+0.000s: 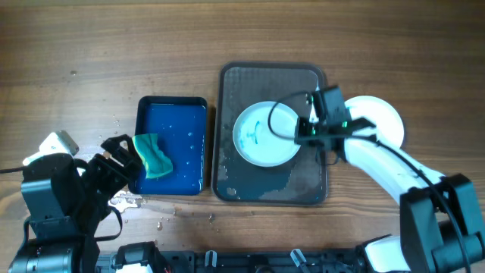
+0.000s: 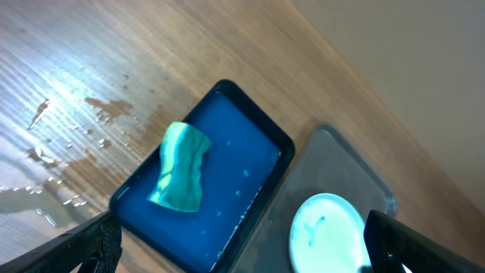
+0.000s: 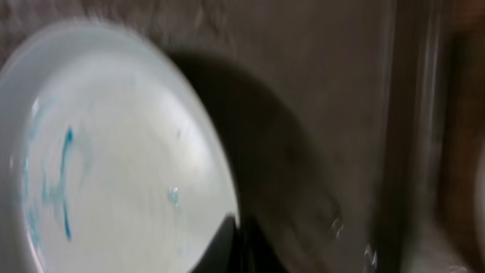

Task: Clean dirty plates on tray and stack at the side

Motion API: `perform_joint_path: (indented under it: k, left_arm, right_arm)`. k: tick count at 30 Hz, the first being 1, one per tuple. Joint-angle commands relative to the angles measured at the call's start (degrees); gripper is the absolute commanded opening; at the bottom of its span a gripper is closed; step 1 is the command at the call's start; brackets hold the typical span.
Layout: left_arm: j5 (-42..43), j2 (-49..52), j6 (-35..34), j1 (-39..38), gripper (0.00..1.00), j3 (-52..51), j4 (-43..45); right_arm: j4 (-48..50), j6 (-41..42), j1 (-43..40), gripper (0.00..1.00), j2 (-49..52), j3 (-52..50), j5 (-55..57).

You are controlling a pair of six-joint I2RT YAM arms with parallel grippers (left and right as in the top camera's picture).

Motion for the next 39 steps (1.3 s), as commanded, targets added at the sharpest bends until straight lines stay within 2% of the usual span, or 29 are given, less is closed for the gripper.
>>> perform_joint_path:
  k: [1,4,6,8,10,14,15,16,17,19,21,22,26,28,29,31,34,36,39]
  left_arm:
    - [4.0,2.2,0.9,0.2,1.0,-1.1,-2.0]
    - [4.0,10.2,2.1,0.2,0.83,-6.2,-5.6]
    - [4.0,18.0,2.4,0.2,0.79,-9.7,-4.7]
    - [3.1,28.7,2.2,0.2,0.68,-10.8,-1.3]
    - [3.2,39.3,2.2,0.1,0.63,-10.8,5.4]
    - [2.6,56.5,2.1,-4.1,0.52,-10.8,14.8]
    - [-0.5,59.5,-0.2,-4.8,0.44,-10.8,15.5]
    - [-3.6,62.0,-2.6,-5.1,0.3,-10.8,15.5]
    - [-3.7,64.0,-2.8,-5.2,0.04,-10.8,15.9]
    - [-3.0,63.5,-2.7,-5.2,0.04,-10.7,15.9]
    - [-1.1,61.4,-2.1,-5.2,0.04,-10.4,15.2]
    - [0.2,59.1,-2.1,-5.2,0.04,-9.7,13.9]
    - [1.7,50.7,1.4,-6.0,0.04,-5.8,9.2]
    - [1.7,48.0,2.8,-7.7,0.04,-4.1,7.5]
    - [1.7,46.8,3.9,-9.0,0.04,-3.1,7.0]
    - [1.7,45.7,5.3,-12.5,0.04,-1.2,7.0]
    - [4.8,45.8,5.4,-18.9,0.04,-0.4,11.5]
    - [11.2,46.9,4.4,-24.1,0.04,-0.4,19.7]
    - [13.2,52.6,-3.6,-32.2,0.04,-0.7,33.2]
  right_arm:
    - [7.1,-0.6,0.1,0.33,0.0,-5.4,-4.4]
    - [0.3,-8.8,0.1,0.36,-6.4,-2.4,-4.5]
    - [-3.7,-11.5,0.1,0.36,-12.9,-1.2,-4.4]
    - [-6.1,-12.0,0.1,0.36,-20.5,-0.9,-4.3]
    - [-7.6,-11.6,0.1,0.36,-25.5,-0.9,-4.3]
    - [-9.6,-8.7,0.1,0.35,-24.5,-1.0,-4.3]
    - [-10.2,-8.7,0.1,0.35,-23.0,-1.0,-4.3]
    - [-10.4,-8.7,0.1,0.35,-21.4,-1.0,-4.3]
    - [-10.1,-8.7,0.1,0.35,-19.3,-1.0,-4.3]
    - [-8.8,-8.6,0.1,0.35,-15.6,-1.0,-3.6]
    - [-6.4,-5.2,0.0,0.36,-12.7,-1.0,2.0]
    - [-3.9,-4.0,0.0,0.39,-10.5,-1.0,4.0]
    - [2.4,-7.7,0.1,0.49,-3.7,-1.0,2.7]
    - [5.3,-10.9,0.1,0.52,1.4,-1.0,-3.1]
    - [6.1,-11.0,0.1,0.5,3.7,-1.0,-5.3]
    - [6.6,-10.2,0.1,0.07,7.5,-1.0,-9.6]
    - [2.8,-10.3,0.3,0.04,8.5,-1.0,-10.5]
    - [0.9,-9.5,0.3,0.04,8.5,-1.0,-9.7]
    - [0.2,-6.9,0.3,0.04,8.5,-1.0,-7.9]
